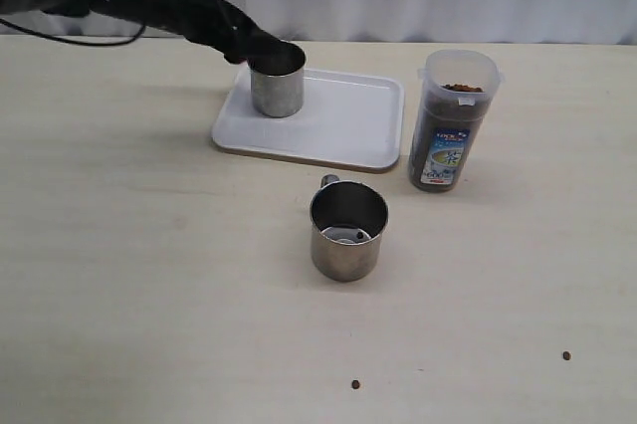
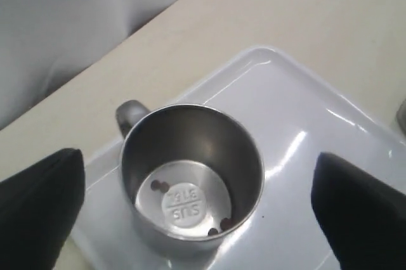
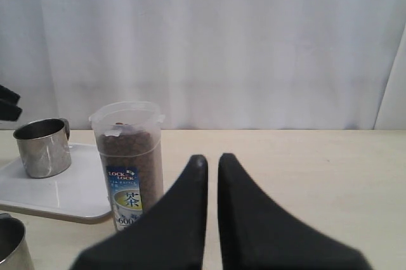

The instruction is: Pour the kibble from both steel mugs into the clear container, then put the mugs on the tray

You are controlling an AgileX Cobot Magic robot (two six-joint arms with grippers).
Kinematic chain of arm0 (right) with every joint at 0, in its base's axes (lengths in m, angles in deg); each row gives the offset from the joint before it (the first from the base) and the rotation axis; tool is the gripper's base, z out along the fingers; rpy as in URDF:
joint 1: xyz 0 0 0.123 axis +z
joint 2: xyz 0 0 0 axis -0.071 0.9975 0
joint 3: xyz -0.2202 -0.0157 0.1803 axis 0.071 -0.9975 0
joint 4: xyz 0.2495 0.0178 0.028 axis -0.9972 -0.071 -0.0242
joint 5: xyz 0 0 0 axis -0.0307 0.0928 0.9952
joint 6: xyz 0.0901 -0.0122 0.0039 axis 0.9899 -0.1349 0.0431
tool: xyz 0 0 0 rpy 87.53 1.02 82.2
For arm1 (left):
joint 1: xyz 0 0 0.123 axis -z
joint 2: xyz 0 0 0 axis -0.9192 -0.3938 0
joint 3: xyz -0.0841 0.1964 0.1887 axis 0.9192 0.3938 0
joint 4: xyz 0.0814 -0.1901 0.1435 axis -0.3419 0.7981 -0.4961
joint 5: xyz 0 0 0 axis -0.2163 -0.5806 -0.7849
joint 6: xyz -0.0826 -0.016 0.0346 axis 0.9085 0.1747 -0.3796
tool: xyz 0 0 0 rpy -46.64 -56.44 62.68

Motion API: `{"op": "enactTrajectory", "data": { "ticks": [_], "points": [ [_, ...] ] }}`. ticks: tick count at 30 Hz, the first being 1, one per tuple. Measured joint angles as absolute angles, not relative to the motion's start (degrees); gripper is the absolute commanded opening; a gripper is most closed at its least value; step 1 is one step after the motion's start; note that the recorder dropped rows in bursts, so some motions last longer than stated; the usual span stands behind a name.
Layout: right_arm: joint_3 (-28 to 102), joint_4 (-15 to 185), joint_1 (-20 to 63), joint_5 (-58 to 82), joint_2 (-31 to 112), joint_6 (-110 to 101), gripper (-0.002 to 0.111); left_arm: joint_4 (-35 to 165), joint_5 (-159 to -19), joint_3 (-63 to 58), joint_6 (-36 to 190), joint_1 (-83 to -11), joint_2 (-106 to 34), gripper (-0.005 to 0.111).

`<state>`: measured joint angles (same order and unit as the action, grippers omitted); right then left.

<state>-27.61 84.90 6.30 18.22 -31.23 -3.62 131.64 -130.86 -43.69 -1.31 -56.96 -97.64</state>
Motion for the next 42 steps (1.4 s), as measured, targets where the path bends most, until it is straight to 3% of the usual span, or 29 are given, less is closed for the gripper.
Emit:
{"op": "enactTrajectory", "data": {
  "ticks": [6,12,20,30,33,37,42],
  "points": [
    [-27.6,84.9,6.3,18.2,-31.2,-3.6,0.005,103.6,-132.7,-43.7,30.3,-59.7,-87.1,0.000],
    [-27.6,84.9,6.3,18.2,-31.2,-3.6,0.005,95.2,-136.8,-39.1,42.9,-62.7,-78.0,0.000],
    [-27.6,84.9,6.3,18.2,-31.2,-3.6,0.005,96.6,-120.5,-12.9,44.2,-63.0,-55.3,0.000],
    [-27.6,84.9,6.3,18.2,-31.2,-3.6,0.005,100.0,-99.5,23.2,44.8,-63.0,-15.4,0.000],
    [-27.6,84.9,6.3,18.2,-31.2,-3.6,0.005,101.3,-92.2,37.6,44.8,-63.0,2.9,0.000],
    [-27.6,84.9,6.3,18.2,-31.2,-3.6,0.005,103.6,-91.1,45.9,44.8,-63.0,14.9,0.000],
    [-27.6,84.9,6.3,18.2,-31.2,-3.6,0.005,103.8,-90.7,51.9,44.8,-63.0,18.5,0.000]
  ]
}}
